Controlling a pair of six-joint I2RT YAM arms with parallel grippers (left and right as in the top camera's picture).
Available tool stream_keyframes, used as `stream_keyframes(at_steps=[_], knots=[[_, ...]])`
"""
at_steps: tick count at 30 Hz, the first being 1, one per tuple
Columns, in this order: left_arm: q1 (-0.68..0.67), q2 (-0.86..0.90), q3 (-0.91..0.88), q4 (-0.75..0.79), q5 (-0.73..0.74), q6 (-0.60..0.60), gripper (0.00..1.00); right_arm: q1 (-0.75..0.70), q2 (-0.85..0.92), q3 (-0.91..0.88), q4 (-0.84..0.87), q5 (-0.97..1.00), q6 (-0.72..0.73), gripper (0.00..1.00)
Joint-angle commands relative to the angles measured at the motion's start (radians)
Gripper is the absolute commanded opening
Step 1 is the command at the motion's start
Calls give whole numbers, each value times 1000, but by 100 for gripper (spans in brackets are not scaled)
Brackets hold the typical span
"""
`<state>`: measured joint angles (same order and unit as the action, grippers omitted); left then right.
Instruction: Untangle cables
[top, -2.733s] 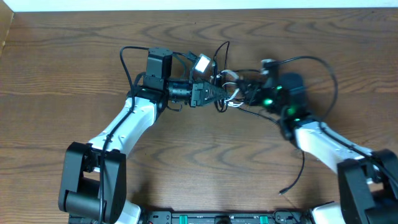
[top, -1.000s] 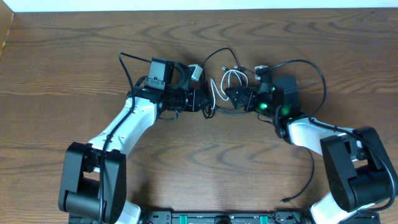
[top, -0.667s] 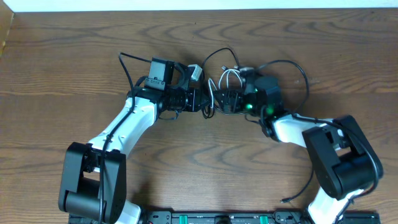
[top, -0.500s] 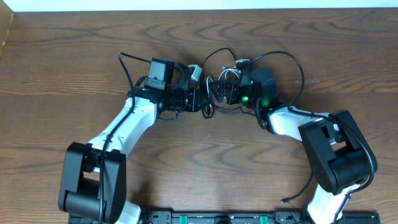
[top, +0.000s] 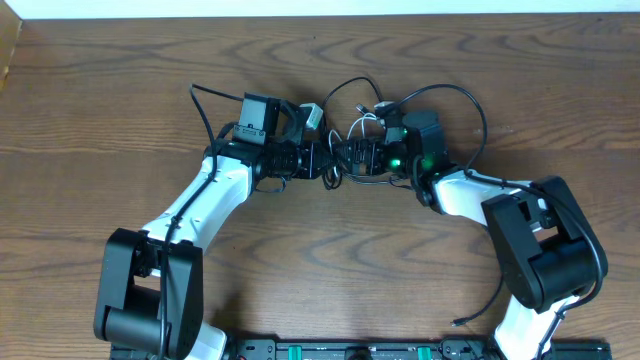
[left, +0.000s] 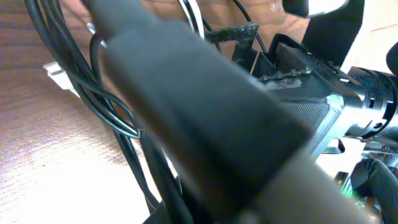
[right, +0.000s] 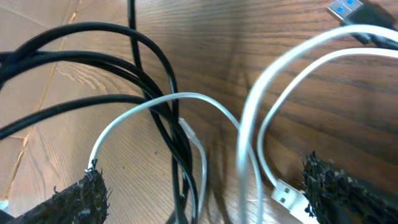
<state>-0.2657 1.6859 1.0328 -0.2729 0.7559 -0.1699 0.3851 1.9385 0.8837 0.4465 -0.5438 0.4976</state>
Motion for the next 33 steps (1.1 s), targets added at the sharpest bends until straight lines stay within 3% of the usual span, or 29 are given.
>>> stream_keyframes(at_steps=[1, 8, 15, 17, 21, 33], knots=[[1, -14, 13, 1, -10, -32, 7, -25, 12, 13, -26, -36, -25, 99], [1, -14, 13, 11, -61, -121, 8, -74, 12, 13, -37, -183, -52, 99], [0, -14, 13, 81, -99, -426, 7, -55, 12, 12, -47, -217, -131, 99], [0, -14, 13, 88, -99, -499, 8, -23, 12, 12, -63, -98, -158, 99], [0, -14, 13, 88, -99, -547, 7, 22, 12, 12, -63, 56, -159, 99], [2, -14, 13, 88, -142, -546, 8, 12, 12, 12, -54, -7, -159, 99]])
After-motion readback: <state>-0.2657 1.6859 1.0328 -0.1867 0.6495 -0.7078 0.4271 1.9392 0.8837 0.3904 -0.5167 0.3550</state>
